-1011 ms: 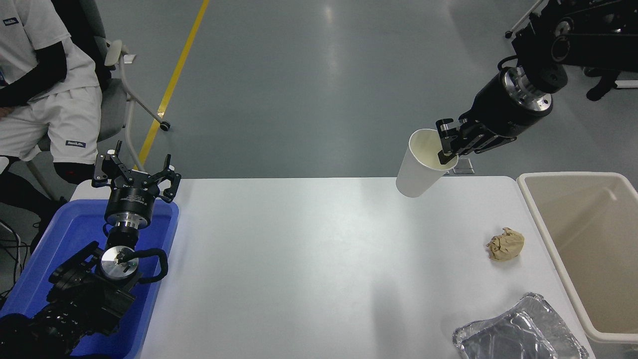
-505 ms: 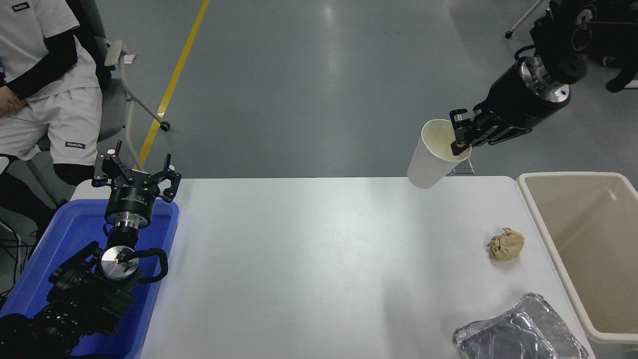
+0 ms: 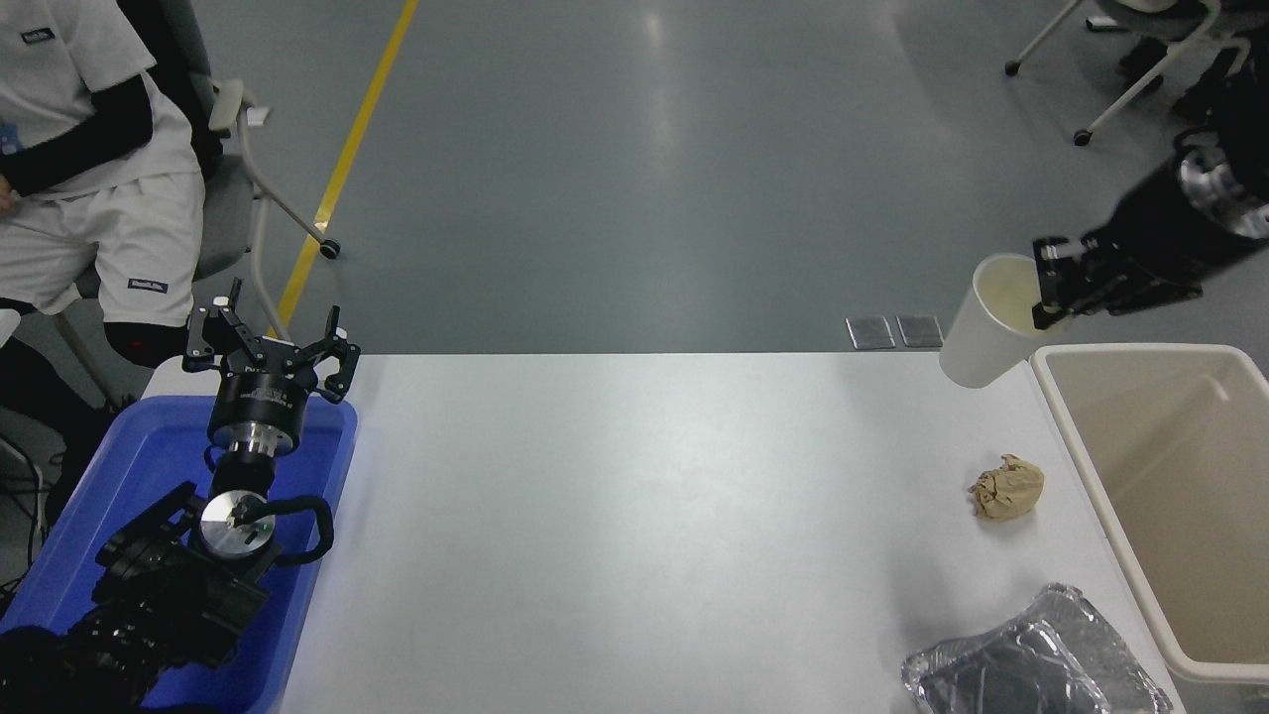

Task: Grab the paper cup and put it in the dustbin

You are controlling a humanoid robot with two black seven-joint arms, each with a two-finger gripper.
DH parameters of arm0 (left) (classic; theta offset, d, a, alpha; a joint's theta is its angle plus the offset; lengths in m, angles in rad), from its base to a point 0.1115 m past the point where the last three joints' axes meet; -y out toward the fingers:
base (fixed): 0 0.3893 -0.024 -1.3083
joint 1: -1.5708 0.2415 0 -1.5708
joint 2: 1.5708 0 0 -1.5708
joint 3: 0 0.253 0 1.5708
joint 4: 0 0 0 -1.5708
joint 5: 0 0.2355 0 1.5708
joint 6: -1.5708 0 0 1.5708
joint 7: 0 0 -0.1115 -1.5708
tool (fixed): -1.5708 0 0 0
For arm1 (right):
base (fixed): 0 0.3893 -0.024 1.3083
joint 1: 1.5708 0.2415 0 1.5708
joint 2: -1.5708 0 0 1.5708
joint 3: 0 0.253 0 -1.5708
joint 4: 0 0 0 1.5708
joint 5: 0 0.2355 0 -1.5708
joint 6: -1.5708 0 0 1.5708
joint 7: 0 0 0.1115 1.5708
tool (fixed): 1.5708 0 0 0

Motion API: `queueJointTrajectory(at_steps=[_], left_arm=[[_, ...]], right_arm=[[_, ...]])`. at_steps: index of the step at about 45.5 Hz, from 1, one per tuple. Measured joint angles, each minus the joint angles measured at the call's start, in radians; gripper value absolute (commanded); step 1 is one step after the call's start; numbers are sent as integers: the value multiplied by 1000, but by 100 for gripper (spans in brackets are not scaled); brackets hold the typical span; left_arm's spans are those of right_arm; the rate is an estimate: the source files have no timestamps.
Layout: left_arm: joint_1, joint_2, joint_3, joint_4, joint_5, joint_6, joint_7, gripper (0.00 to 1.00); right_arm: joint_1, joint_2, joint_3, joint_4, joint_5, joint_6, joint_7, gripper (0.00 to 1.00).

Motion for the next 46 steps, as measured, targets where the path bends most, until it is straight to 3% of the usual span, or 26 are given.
queueJointTrajectory(at_steps=[31, 46], left_arm=[[0, 0, 0, 0, 0, 0, 0, 99], [0, 0, 0, 0, 0, 0, 0, 99]], right_arm=[[-519, -113, 195, -402, 3, -2, 1, 0], [-793, -122, 435, -549, 14, -140, 1, 0]])
